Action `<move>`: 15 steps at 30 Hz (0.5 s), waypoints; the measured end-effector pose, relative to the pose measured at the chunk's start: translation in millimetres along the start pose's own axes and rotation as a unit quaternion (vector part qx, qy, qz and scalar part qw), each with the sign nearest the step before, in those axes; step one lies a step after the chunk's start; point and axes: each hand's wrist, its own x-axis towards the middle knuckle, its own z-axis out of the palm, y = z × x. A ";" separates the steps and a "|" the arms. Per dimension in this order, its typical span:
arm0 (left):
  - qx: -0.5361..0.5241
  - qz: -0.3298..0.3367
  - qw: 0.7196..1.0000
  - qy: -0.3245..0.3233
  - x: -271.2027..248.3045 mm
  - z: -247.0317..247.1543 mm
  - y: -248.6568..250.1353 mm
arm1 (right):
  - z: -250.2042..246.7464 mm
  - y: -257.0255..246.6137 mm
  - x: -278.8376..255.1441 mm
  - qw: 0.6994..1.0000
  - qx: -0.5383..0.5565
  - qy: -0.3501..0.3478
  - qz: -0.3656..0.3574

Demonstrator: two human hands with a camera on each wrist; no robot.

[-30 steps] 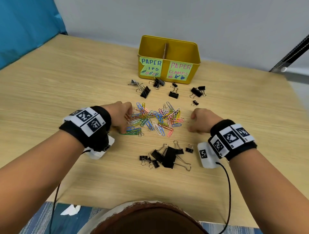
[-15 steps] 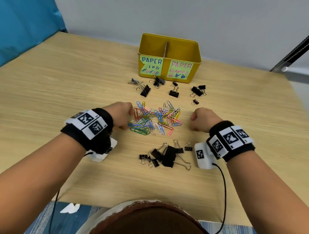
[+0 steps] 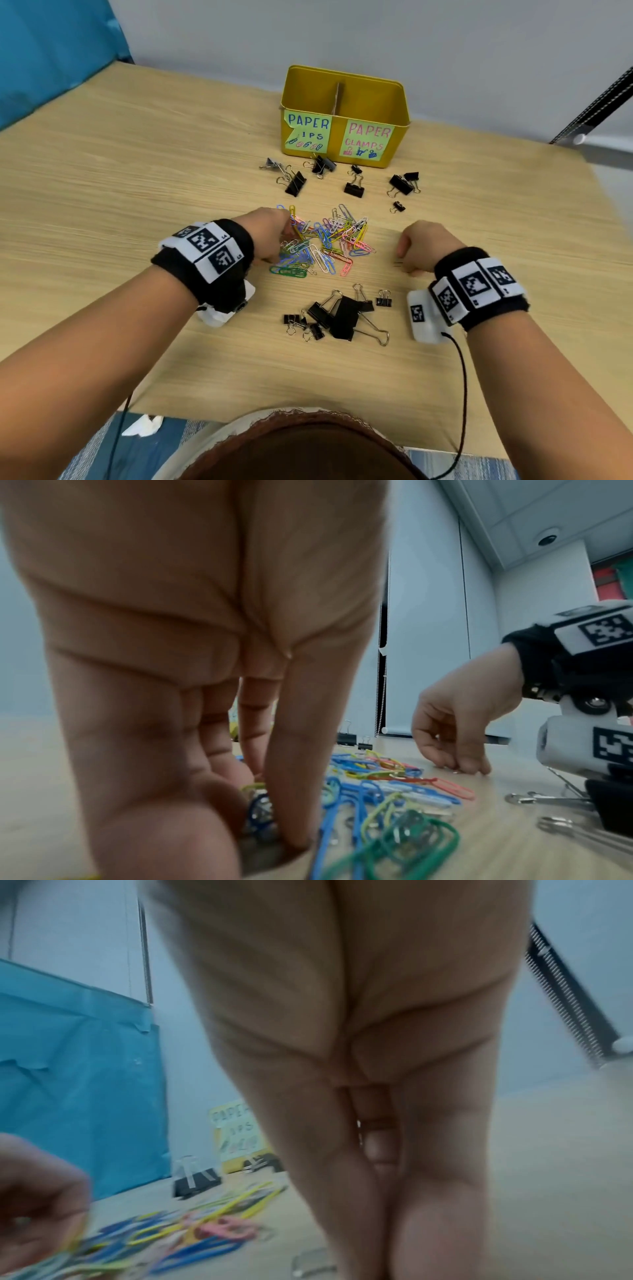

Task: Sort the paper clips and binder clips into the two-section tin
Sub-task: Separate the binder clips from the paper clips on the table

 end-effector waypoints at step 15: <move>0.032 0.009 0.999 -0.020 9.3 -1.0 19.8 | 12.9 -59.5 18.9 0.989 -0.049 0.006 -0.139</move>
